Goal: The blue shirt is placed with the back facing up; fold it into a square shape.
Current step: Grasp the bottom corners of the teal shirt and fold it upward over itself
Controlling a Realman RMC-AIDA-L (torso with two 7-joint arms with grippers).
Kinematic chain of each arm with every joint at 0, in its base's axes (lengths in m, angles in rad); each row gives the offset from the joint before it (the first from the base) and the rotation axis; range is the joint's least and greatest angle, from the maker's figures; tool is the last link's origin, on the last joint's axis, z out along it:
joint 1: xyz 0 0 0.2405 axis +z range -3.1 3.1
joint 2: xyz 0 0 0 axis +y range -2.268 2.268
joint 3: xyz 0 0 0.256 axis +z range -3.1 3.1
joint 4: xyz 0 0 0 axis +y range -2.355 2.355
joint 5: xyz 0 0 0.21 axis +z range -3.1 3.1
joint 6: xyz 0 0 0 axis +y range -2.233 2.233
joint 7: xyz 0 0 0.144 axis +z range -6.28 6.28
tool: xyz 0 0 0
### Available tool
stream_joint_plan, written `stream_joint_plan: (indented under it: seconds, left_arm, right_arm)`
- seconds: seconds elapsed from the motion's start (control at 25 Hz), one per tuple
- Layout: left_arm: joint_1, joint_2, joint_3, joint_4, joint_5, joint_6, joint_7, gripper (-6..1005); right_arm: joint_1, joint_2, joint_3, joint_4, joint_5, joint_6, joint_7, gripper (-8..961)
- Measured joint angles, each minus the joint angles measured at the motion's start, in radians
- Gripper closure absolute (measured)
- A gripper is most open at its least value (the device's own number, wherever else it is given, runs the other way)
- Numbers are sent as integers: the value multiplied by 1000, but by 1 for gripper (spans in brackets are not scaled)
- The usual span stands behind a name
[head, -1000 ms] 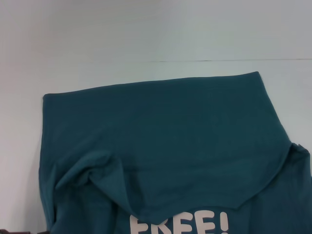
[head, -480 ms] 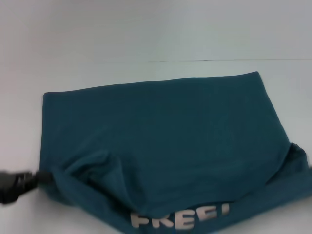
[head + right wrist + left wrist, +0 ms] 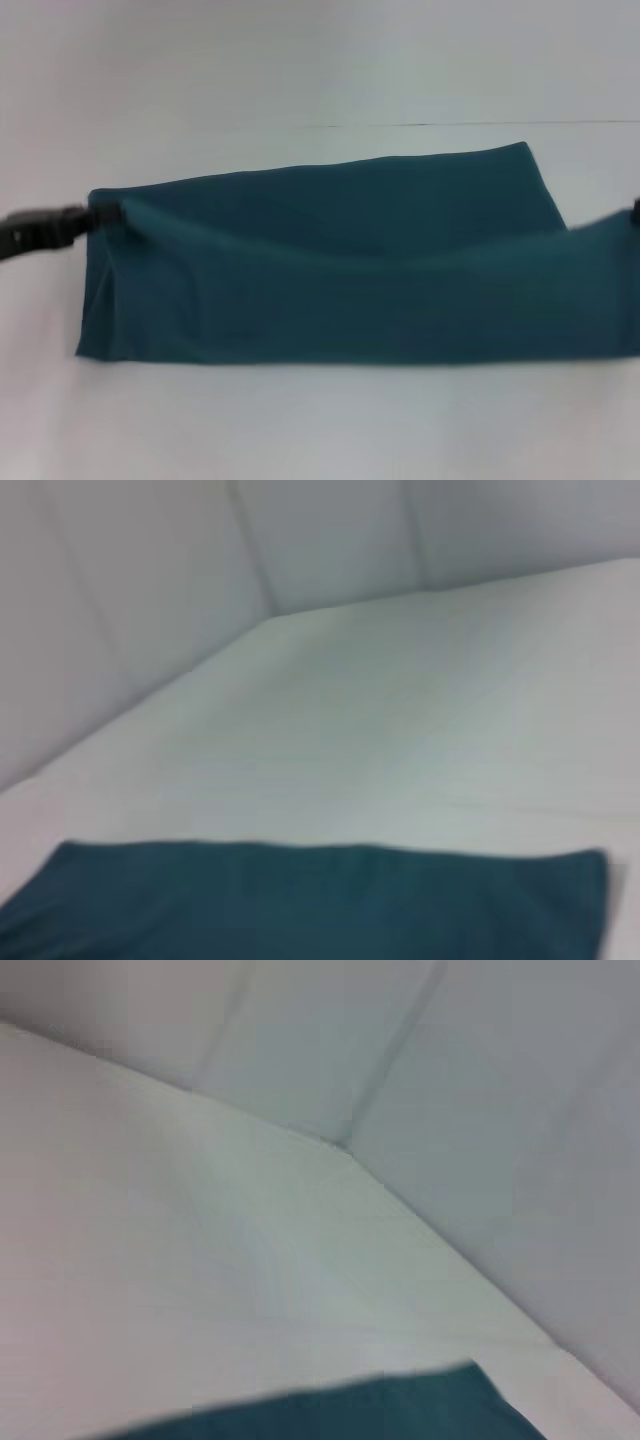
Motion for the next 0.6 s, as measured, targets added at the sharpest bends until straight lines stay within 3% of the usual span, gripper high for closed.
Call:
stream_joint_plan:
  seconds: [0.28, 0.6]
  left_arm:
    - [-85, -7, 5, -70, -16, -351, -16, 972]
    - [-157, -37, 50, -145, -18, -671, 26, 972]
  right_arm:
    - [133, 2, -32, 119, 2, 331, -16, 854]
    - [247, 42, -76, 225, 24, 663, -100, 844]
